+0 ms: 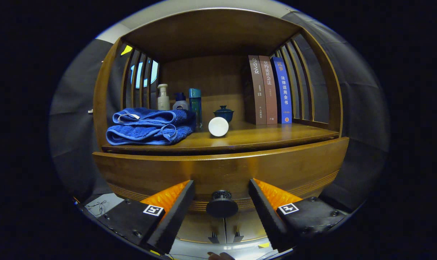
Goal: Pull open the drawer, take out the items inside it, and place them on the countertop above the cabinet.
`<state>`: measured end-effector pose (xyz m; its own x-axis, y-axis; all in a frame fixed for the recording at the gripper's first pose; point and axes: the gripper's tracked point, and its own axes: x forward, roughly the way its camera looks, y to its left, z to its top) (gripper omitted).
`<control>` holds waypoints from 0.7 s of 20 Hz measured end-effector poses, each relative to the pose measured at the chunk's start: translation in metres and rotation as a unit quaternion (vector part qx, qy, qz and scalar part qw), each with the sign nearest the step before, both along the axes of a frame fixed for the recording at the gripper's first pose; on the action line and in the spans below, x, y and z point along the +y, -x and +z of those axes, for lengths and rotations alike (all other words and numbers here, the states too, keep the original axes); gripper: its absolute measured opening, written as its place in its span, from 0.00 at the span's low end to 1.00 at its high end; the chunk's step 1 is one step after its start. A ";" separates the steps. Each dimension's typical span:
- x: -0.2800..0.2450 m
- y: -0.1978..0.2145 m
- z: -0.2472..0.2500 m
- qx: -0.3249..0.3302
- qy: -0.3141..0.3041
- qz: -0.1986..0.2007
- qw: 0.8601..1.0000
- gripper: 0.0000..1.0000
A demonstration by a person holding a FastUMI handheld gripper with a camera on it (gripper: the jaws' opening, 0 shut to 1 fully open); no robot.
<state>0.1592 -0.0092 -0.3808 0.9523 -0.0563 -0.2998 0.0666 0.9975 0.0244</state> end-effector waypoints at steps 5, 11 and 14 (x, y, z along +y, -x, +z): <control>-0.001 -0.012 -0.002 0.002 0.008 0.003 1.000 1.00; -0.003 -0.011 -0.003 0.007 0.007 0.006 1.000 1.00; -0.001 -0.010 -0.002 0.016 0.001 0.013 1.000 1.00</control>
<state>0.1688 -0.0107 -0.3830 0.9433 -0.0319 -0.3305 0.0413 0.9989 0.0214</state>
